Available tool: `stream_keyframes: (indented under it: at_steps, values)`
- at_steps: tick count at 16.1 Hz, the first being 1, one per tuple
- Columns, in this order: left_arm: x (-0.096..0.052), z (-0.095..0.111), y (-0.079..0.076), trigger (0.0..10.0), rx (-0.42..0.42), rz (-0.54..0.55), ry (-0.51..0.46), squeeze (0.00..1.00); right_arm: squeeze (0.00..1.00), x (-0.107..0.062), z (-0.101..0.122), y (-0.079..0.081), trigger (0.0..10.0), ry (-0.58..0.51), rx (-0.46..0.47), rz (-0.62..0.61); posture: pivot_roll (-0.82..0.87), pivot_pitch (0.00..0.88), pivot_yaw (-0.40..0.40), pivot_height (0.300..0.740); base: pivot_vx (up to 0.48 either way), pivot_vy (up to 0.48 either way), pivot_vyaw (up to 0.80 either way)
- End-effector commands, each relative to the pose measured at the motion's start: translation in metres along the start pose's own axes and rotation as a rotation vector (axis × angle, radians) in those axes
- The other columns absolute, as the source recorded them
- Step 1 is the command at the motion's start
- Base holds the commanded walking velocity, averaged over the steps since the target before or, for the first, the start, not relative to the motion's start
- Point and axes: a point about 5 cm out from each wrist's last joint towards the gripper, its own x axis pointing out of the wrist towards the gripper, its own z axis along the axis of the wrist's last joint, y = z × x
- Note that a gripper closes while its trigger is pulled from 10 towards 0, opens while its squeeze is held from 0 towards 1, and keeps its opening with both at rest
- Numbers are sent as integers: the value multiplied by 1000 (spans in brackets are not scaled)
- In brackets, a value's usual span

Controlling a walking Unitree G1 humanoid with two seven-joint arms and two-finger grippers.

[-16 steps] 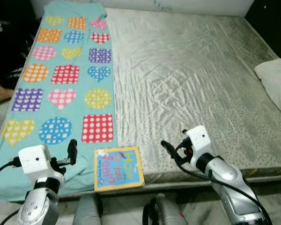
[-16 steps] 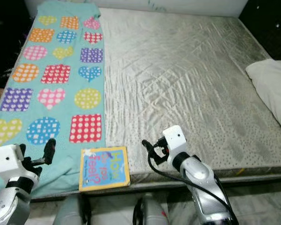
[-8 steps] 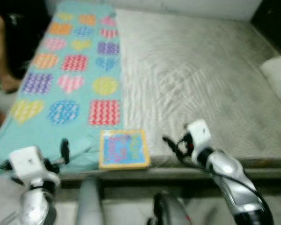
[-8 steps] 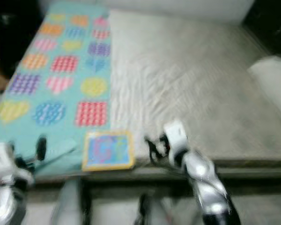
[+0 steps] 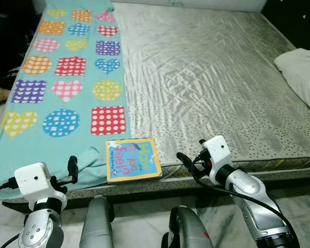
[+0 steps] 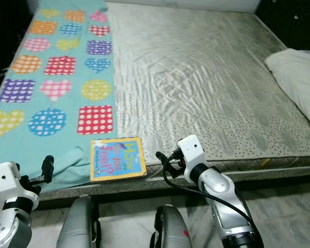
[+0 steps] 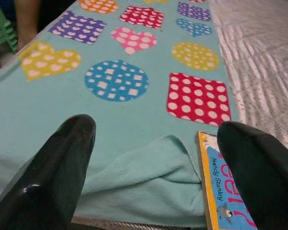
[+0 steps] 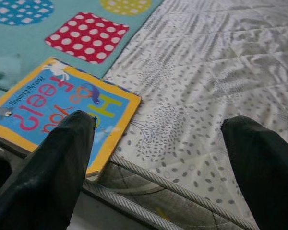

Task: Clean up the room

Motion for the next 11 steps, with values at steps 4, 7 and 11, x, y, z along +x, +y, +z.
stream_keyframes:
  at_steps: [4, 7, 11]
  values:
    - [-3, 0, 3, 10000, 7, 34, 1, 0, 0, -1, -2, -3, 10000, 8, -13, 4, -46, 221, -107, 638, 0, 0, 0]
    - [1, 0, 3, 10000, -11, 22, 8, 0, 0, -2, -2, -3, 10000, 4, -9, 7, -47, 226, -110, 625, 0, 0, 0]
    - [10, 5, 1, 10000, -24, 6, -9, 0, 0, -3, -3, -3, 10000, 3, -10, 9, -57, 232, -115, 595, 0, 0, 0]
